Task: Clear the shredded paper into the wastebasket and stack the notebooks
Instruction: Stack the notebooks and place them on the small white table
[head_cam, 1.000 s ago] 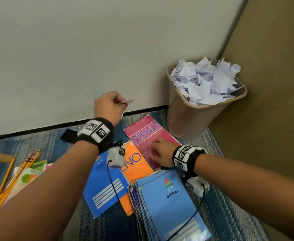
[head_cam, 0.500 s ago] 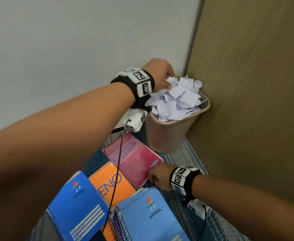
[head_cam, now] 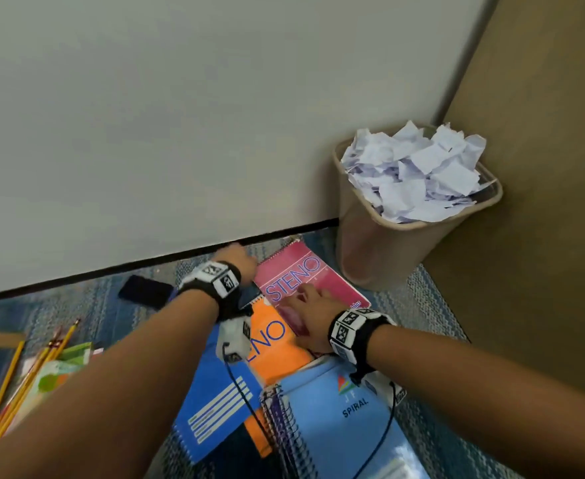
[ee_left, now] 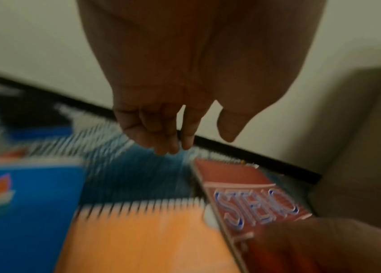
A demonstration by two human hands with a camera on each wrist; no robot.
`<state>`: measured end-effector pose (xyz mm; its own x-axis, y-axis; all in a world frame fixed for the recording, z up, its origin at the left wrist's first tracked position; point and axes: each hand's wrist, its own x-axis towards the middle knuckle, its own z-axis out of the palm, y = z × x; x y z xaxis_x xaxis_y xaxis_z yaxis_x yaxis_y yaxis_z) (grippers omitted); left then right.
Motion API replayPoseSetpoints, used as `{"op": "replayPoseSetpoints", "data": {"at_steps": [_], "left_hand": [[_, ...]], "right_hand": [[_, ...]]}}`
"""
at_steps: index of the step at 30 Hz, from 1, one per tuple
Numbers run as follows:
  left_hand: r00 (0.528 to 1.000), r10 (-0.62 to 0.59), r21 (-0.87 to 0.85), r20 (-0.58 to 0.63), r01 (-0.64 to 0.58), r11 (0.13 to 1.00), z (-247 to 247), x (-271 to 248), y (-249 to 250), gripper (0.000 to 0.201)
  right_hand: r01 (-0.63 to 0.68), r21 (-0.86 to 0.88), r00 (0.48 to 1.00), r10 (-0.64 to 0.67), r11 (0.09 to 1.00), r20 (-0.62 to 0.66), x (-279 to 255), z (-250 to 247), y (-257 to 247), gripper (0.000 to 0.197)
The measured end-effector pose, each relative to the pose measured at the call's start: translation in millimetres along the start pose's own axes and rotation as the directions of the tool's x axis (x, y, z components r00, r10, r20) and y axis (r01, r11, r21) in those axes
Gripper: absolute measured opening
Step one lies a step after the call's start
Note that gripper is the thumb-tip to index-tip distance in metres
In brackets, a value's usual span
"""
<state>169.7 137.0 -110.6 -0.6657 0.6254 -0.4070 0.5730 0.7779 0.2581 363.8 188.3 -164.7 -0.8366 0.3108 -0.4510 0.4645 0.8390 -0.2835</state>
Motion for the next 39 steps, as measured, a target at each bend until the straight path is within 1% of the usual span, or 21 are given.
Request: {"op": "replayPoseSetpoints", "data": {"at_steps": [2,5,7,8,9,10,11,12,13,14,16,17,18,20,23,25,26,29,32,35,39], "left_hand": [[0.986,0.002,-0.035,0.166,0.004,0.999,32.8,0.9,-17.5,0.037],[0.975,0.018,-0.137,0.219,0.012,0.99,52.8,8.1,-22.8,0.026],[0.979,0.077,-0.21,0.189,-0.036,0.977,52.6,16.4,-18.9,0.024],[0.976,0.116,-0.409,0.185,-0.031,0.912,49.4,19.6,-13.0,0.023],[0.974,0.151,-0.663,0.168,-0.002,0.749,47.0,20.8,-8.4,0.022],[0.968,0.214,-0.817,0.135,-0.014,0.577,42.6,17.7,-2.7,0.025],[0.979,0.183,-0.882,0.087,-0.009,0.471,38.5,16.4,2.1,0.029],[0.976,0.206,-0.893,0.073,-0.028,0.449,37.2,17.9,4.3,0.031],[0.968,0.246,-0.849,0.051,-0.087,0.521,37.1,18.1,6.1,0.031],[0.956,0.291,-0.76,0.025,-0.171,0.627,41.2,22.6,4.7,0.03],[0.927,0.371,-0.343,0.06,-0.329,0.88,52.4,26.8,-4.2,0.021],[0.926,0.362,-0.126,0.108,-0.349,0.929,58.9,26.5,-10.3,0.02],[0.926,0.347,0.053,0.148,-0.357,0.932,66.5,25.0,-15.1,0.025],[0.921,0.345,0.178,0.181,-0.376,0.91,78.4,18.9,-19.4,0.031],[0.942,0.328,0.08,0.072,-0.333,0.939,73.9,15.0,-20.6,0.01],[0.965,0.261,0.006,-0.002,-0.261,0.965,64.5,17.1,-21.2,0.021],[0.968,0.251,-0.011,-0.001,-0.251,0.968,59.8,18.6,-22.1,0.024],[0.958,0.284,0.033,0.033,-0.285,0.958,51.0,11.0,-21.8,0.016],[0.933,0.35,0.144,0.08,-0.358,0.923,50.2,3.0,-25.1,0.029],[0.9,0.404,0.257,0.165,-0.434,0.863,47.8,-0.7,-30.3,0.037],[0.884,0.413,0.416,0.219,-0.468,0.78,49.3,-4.4,-35.8,0.033]], "right_hand": [[-0.015,-0.017,1.0,0.015,1.0,0.002,6.6,8.1,-2.4,0.085],[-0.049,-0.055,0.996,0.045,0.997,-0.073,11.5,17.2,-4.8,0.091],[-0.104,-0.028,0.988,0.101,0.994,-0.116,15.7,20.7,-5.6,0.096],[-0.147,0.002,0.98,0.145,0.989,-0.134,17.2,20.7,-6.0,0.099],[-0.189,0.031,0.969,0.191,0.982,-0.156,18.0,20.0,-5.9,0.1],[-0.226,0.056,0.956,0.232,0.973,-0.178,19.2,18.9,-5.7,0.1],[-0.255,0.076,0.945,0.266,0.964,-0.193,19.9,17.2,-6.0,0.097],[-0.276,0.096,0.936,0.29,0.956,-0.197,20.0,15.4,-6.7,0.091],[-0.283,0.115,0.933,0.301,0.952,-0.199,19.8,13.6,-7.6,0.083],[-0.274,0.136,0.932,0.298,0.952,-0.207,19.9,13.3,-7.6,0.072],[-0.237,0.203,0.922,0.286,0.95,-0.262,19.7,12.0,-5.9,0.052],[-0.215,0.231,0.915,0.279,0.949,-0.293,19.0,10.7,-3.6,0.046],[-0.193,0.242,0.911,0.265,0.951,-0.314,18.5,9.6,-0.7,0.043],[-0.159,0.229,0.919,0.229,0.96,-0.321,16.7,7.7,5.1,0.043],[-0.137,0.19,0.944,0.186,0.972,-0.272,13.5,8.9,7.2,0.044],[-0.136,0.172,0.955,0.175,0.976,-0.24,10.0,11.4,6.8,0.044],[-0.135,0.162,0.959,0.17,0.978,-0.226,9.4,12.1,6.8,0.044],[-0.142,0.175,0.964,0.176,0.974,-0.2,4.5,9.0,5.4,0.044],[-0.164,0.233,0.959,0.21,0.959,-0.189,1.2,-0.1,2.5,0.038],[-0.161,0.256,0.959,0.212,0.953,-0.187,-2.2,-10.4,2.4,0.036],[-0.166,0.267,0.954,0.223,0.949,-0.2,-10.6,-17.8,3.2,0.039]]}}
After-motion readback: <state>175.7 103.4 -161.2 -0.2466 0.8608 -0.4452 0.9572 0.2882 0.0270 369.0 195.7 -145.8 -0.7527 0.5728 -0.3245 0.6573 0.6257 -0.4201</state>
